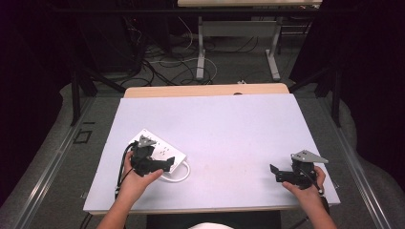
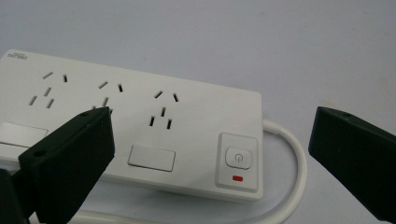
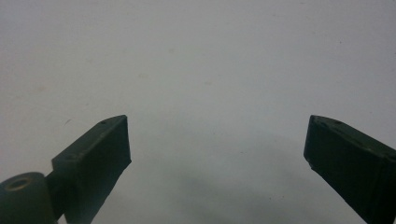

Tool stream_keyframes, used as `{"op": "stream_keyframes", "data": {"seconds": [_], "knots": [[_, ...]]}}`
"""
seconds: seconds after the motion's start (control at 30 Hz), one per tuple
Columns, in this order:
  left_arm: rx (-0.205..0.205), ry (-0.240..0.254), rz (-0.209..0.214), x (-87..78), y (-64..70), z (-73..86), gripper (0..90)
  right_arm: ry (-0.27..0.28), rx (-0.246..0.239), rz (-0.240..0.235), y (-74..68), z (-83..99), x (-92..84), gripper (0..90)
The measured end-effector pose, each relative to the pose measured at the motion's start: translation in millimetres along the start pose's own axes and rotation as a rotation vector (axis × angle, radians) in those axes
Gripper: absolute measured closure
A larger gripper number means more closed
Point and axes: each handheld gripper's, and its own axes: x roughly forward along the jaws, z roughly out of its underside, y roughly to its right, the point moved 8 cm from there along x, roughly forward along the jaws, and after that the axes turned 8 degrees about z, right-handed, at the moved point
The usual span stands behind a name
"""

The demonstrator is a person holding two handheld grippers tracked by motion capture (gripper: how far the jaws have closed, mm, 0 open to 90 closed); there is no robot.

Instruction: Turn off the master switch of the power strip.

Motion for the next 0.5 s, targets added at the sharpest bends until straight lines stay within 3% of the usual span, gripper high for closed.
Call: {"op": "stream_keyframes", "data": {"seconds": [0.17,0.33,0.5], "knots": [[-0.001,0.019,0.01,-9.0,-1.9,-1.8,0.5,-0.002,0.002,0.001,-0.3,-0.2,0.1,6.6],[0.011,0.023,-0.002,-17.2,-6.6,1.4,0.4,0.001,0.006,0.004,0.3,-0.8,-0.5,6.5],[-0.004,0.032,-0.021,-25.7,-15.2,8.5,0.4,0.001,0.003,0.007,0.7,-1.0,-0.5,6.6]]}}
